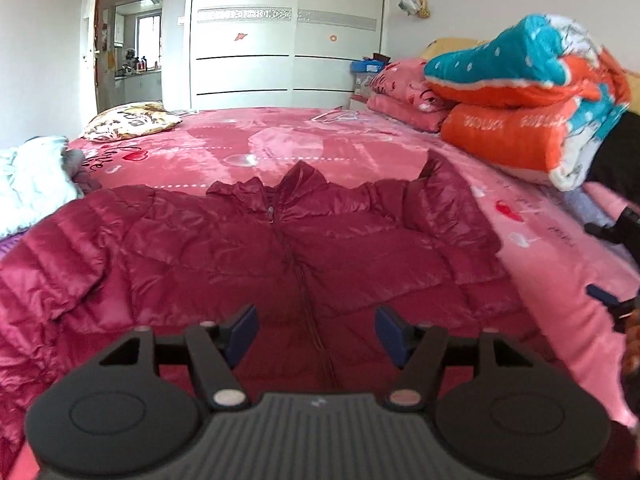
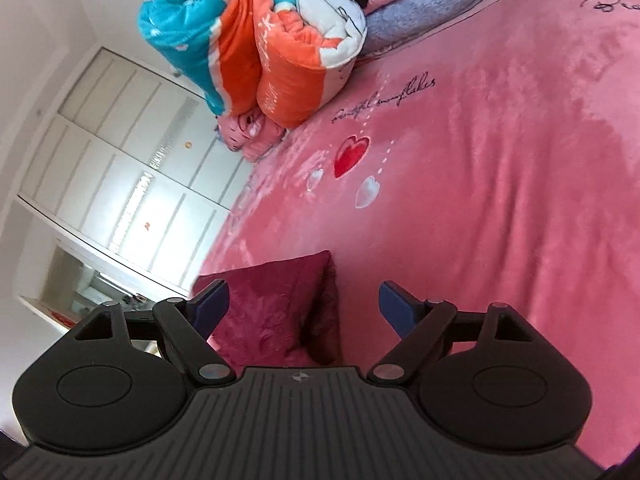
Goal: Fold large clothes
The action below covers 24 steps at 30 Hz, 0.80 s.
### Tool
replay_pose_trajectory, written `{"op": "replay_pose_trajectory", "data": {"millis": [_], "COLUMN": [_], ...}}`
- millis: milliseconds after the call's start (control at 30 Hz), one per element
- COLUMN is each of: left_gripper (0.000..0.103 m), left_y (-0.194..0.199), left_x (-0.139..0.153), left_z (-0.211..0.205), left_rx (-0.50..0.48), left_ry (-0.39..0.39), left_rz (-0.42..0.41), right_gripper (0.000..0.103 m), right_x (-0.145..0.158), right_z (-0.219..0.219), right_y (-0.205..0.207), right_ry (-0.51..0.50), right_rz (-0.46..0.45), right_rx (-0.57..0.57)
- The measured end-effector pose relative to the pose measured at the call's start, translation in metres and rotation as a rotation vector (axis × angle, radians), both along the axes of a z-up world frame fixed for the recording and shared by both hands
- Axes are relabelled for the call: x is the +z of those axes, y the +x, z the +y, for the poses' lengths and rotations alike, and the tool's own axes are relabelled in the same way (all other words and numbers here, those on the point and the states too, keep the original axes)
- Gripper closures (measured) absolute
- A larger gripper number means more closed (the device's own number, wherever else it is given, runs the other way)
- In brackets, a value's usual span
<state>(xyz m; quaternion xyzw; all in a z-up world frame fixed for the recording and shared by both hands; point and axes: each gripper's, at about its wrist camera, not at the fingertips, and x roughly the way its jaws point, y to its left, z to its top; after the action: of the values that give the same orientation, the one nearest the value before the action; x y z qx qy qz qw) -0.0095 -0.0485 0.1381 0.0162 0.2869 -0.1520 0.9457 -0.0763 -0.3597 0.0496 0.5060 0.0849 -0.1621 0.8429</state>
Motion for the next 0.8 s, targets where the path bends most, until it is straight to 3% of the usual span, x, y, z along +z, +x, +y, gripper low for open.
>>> {"op": "replay_pose_trajectory", "data": {"millis": [67, 200, 267, 333, 467, 667, 733, 800], "left_gripper": [0.037, 0.036, 0.035, 0.03, 0.017, 0.012, 0.011, 0.01], "left_y": [0.011, 0.029, 0.036, 0.042, 0.038, 0.041, 0.045, 0.046], "left_x": [-0.016, -0.051, -0.068, -0.081, -0.093, -0.101, -0.103, -0.104], "left_z": [-0.011, -0.021, -0.018, -0.01, 0.0, 0.007, 0.009, 0.011], "left_rx": [0.023, 0.09, 0.129, 0.159, 0.166, 0.161, 0.159, 0.159], "left_ry": [0.057, 0.2, 0.248, 0.223, 0.168, 0.126, 0.114, 0.106], "left_rz": [-0.021, -0.072, -0.075, -0.038, -0.052, -0.02, -0.007, 0.001], "right_gripper": [0.004, 0.023, 0.023, 0.023, 0.023, 0.022, 0.006, 0.001], "right_x": [-0.003, -0.014, -0.014, -0.016, -0.033, -0.066, -0.076, -0.084], "right_z": [-0.001, -0.002, -0.002, -0.004, -0.016, -0.031, -0.034, -0.034], "right_y": [0.008, 0.03, 0.042, 0.055, 0.079, 0.117, 0.128, 0.137], "right_ry": [0.009, 0.076, 0.083, 0.092, 0.187, 0.358, 0.418, 0.465], "right_rz": [-0.001, -0.034, -0.052, -0.068, -0.089, -0.15, -0.171, -0.19], "right_rx": [0.008, 0.064, 0.09, 0.11, 0.136, 0.175, 0.187, 0.194]}}
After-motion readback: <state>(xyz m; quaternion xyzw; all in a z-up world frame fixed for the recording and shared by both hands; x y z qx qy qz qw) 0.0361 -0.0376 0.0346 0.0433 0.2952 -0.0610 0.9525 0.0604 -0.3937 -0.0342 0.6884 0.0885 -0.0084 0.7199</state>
